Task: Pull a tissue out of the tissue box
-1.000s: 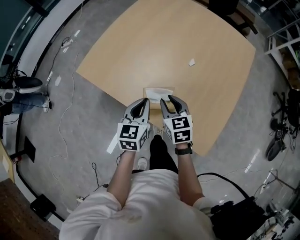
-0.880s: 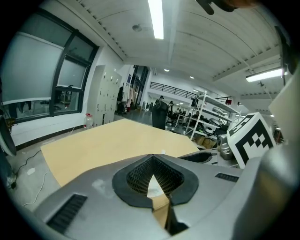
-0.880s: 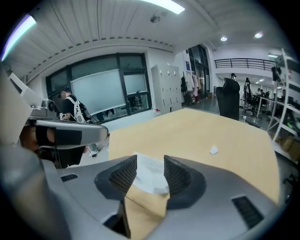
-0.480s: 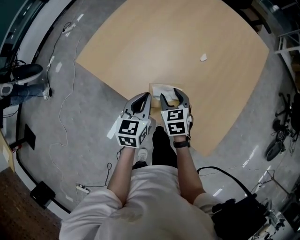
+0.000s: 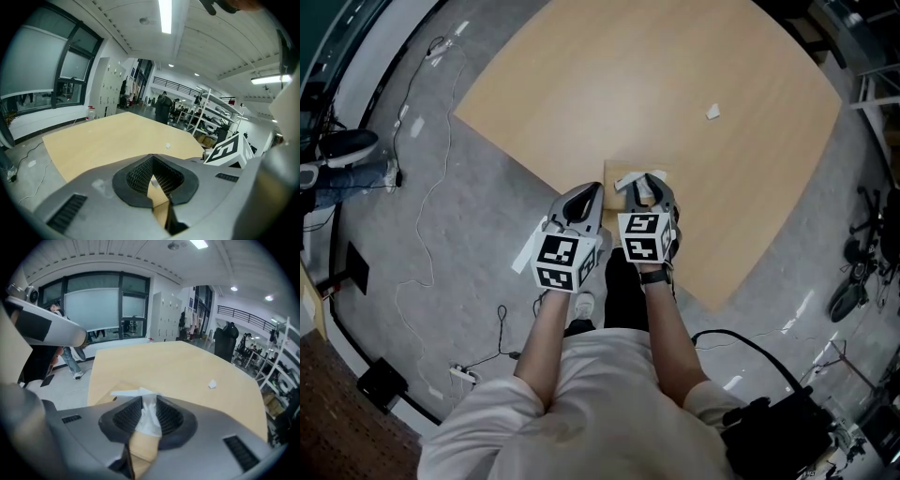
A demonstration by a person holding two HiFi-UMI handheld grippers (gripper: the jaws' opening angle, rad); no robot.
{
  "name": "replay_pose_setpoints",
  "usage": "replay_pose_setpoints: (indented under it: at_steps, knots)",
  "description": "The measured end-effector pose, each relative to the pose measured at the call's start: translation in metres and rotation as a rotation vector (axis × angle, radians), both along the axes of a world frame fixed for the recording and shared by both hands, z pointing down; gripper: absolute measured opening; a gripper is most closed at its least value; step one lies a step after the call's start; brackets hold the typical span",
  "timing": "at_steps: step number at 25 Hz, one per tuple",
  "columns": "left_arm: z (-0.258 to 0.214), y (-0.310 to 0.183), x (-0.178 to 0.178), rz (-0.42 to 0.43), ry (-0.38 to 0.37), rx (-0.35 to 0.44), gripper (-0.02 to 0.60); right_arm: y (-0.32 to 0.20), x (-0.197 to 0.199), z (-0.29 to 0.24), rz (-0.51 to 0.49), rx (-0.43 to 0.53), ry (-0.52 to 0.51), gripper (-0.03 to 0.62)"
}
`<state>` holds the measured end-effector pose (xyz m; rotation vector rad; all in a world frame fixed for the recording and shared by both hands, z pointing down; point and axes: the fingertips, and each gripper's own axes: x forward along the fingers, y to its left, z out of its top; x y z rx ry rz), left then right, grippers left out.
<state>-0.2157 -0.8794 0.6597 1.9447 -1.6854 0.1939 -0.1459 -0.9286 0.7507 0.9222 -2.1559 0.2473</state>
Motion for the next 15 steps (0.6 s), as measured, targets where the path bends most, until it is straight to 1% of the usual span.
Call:
replay_pose_setpoints:
  at_steps: [1, 5, 11, 15]
  knots:
    - [-0.001, 0.002, 0.002, 0.004, 0.0, 0.003, 0.0, 0.001, 0.001, 0.001, 0.013, -0.006, -0.013, 0.073]
    - [-0.008, 0.01, 0.008, 0.019, -0.003, 0.016, 0.002, 0.009, 0.004, -0.006, 0.062, -0.043, -0.104, 0.036]
    - [-0.041, 0.017, 0.011, 0.02, 0.014, 0.071, 0.002, 0.022, 0.01, -0.049, 0.08, 0.002, -0.181, 0.017]
    - [-0.076, 0.021, 0.014, 0.015, 0.0, 0.131, 0.002, 0.023, 0.011, -0.105, 0.067, 0.092, -0.24, 0.017]
